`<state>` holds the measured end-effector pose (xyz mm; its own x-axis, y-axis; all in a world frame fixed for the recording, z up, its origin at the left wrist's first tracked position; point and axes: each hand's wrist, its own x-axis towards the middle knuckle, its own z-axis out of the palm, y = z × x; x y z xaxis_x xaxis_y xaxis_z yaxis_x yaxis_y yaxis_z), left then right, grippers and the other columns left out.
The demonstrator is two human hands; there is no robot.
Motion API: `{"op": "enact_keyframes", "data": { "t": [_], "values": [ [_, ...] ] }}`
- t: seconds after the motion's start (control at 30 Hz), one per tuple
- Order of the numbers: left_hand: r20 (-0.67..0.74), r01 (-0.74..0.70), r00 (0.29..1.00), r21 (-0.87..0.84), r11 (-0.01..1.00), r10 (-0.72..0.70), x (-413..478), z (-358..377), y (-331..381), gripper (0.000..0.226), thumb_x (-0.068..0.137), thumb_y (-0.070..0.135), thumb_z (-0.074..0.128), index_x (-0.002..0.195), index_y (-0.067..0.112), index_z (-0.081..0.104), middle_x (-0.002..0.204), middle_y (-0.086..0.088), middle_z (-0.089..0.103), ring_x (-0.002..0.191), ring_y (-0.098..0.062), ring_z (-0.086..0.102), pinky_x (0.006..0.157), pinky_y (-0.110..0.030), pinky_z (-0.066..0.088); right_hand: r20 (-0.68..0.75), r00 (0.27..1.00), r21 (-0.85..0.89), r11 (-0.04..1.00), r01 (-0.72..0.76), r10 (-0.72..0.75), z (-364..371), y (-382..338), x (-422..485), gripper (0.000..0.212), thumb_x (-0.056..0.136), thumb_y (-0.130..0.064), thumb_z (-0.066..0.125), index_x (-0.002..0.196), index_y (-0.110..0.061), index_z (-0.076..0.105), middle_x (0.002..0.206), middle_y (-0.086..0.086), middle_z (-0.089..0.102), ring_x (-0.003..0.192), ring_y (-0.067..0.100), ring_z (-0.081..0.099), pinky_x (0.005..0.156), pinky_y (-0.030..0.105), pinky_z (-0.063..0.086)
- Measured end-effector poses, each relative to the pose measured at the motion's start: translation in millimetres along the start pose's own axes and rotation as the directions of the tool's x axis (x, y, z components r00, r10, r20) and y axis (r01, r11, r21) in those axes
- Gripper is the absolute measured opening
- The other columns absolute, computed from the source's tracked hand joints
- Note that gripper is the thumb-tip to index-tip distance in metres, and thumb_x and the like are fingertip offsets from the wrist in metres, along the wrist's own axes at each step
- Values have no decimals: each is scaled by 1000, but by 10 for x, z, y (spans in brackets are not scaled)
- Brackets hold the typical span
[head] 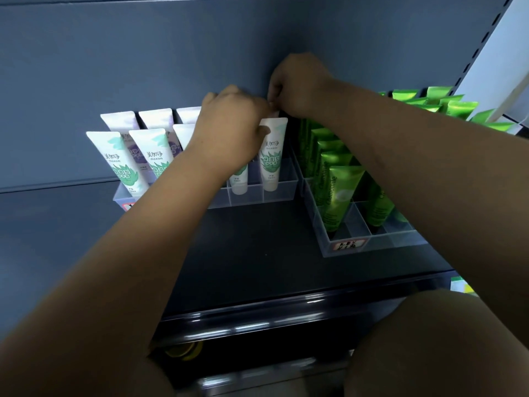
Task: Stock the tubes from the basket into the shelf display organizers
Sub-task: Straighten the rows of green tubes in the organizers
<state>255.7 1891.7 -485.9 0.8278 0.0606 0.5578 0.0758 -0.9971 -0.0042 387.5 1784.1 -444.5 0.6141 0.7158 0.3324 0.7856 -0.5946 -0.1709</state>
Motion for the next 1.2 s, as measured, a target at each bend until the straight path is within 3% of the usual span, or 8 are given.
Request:
{"op": "enact_keyframes", "data": {
  "t": [0.23, 0.5, 0.77, 0.97, 1.1, 1.2],
  "values": [
    [-33, -16, 999, -13, 1000, 16, -4, 17, 2, 23, 93, 25, 65, 115, 23, 71, 98, -8, 70, 110, -35, 56, 90, -45, 41, -12, 1000, 30, 999, -14, 14, 57, 24, 14, 20, 81, -9, 67, 88, -21, 81, 98, 0, 77, 96, 17, 69, 83, 24, 52],
    [-18, 1, 1000, -13, 1000, -1, -24, 3, 6, 25, 92, 27, 61, 115, 25, 70, 101, -5, 70, 112, -34, 55, 92, -44, 41, -15, 1000, 5, 1000, -7, 7, 63, 31, -1, 16, 82, -12, 68, 88, -21, 79, 101, 2, 76, 98, 21, 69, 85, 27, 53],
    [2, -2, 1000, -41, 999, 2, -44, -24, 21, 31, 91, 33, 62, 120, 23, 67, 114, -2, 69, 112, -32, 56, 92, -44, 41, -66, 998, 5, 1000, 2, -2, -75, 24, -83, 23, 81, -17, 68, 102, -19, 78, 113, 3, 73, 110, 23, 65, 92, 30, 52],
    [-149, -93, 985, -71, 993, 82, -97, -236, 196, 30, 89, 34, 55, 113, 20, 69, 107, -3, 69, 103, -34, 58, 86, -44, 46, -211, 973, 125, 990, -70, 95, -544, 61, -617, 18, 87, -25, 64, 94, -22, 80, 102, -2, 75, 99, 17, 67, 88, 31, 53],
    [-237, -172, 966, -304, 937, 101, -166, -410, 516, 20, 92, 29, 60, 102, 17, 72, 96, 0, 70, 95, -25, 62, 84, -38, 48, -280, 943, 235, 965, -113, 179, -687, 183, -1149, 17, 86, -23, 65, 90, -21, 81, 94, -3, 77, 92, 14, 70, 89, 31, 53],
    [-173, -107, 985, -544, 833, 14, -236, -471, 781, 12, 90, 25, 67, 96, 18, 74, 93, 6, 71, 90, -10, 64, 81, -25, 48, -213, 961, 231, 965, -125, 176, -676, 268, -1371, 14, 86, -23, 67, 89, -22, 81, 87, -6, 74, 89, 12, 70, 84, 27, 52]
  ]
}}
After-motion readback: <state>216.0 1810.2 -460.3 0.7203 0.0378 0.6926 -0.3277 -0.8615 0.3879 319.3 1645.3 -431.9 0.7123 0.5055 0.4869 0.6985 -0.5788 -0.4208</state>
